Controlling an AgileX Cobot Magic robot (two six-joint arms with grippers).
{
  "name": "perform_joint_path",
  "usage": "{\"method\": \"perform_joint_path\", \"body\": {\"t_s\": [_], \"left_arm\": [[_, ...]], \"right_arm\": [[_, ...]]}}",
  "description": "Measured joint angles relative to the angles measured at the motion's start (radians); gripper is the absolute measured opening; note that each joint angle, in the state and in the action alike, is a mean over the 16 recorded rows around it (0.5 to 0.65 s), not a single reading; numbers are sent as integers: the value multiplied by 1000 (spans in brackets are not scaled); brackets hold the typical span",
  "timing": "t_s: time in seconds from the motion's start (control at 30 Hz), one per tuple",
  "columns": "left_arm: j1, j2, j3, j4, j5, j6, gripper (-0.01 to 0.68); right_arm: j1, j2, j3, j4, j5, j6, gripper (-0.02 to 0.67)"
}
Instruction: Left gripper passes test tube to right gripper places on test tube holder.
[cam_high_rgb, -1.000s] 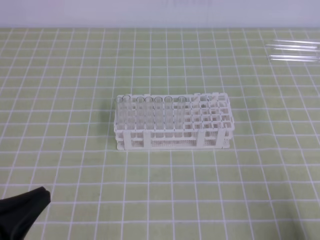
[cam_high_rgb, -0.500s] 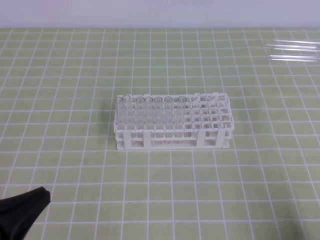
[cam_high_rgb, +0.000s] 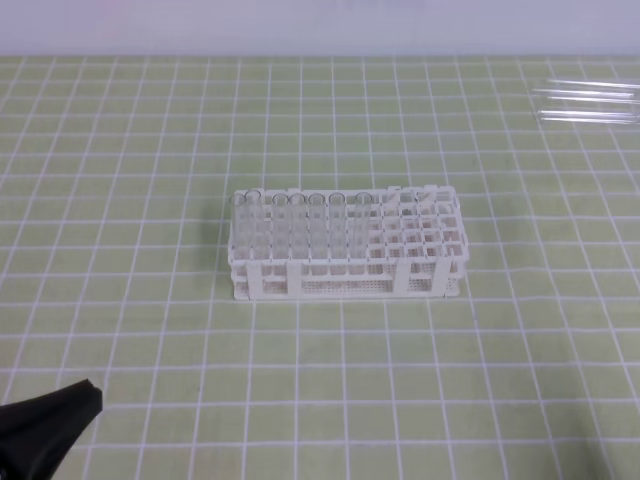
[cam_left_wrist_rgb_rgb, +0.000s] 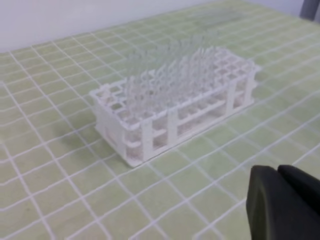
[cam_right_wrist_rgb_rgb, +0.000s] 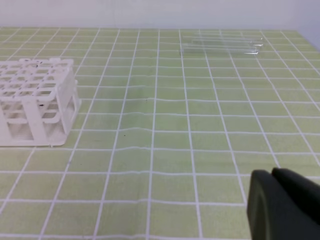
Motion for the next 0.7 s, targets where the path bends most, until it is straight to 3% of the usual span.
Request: {"method": "perform_joint_path", "body": {"t_s": [0.2,0.4,0.57,0.7], "left_arm": [[154,-34,50,-115,-141,142,-3],[384,-113,120,-237,-268,262,-3],[556,-205,173,-291,-259,300,-3],[646,-266,205,-307,-180,302,-3]], "right_arm": [[0,1,0,0,-1,0,-18],[0,1,0,0,-2,0,-18],[0,2,0,0,-2,0,-18],[0,2,0,0,-2,0,-18]]}}
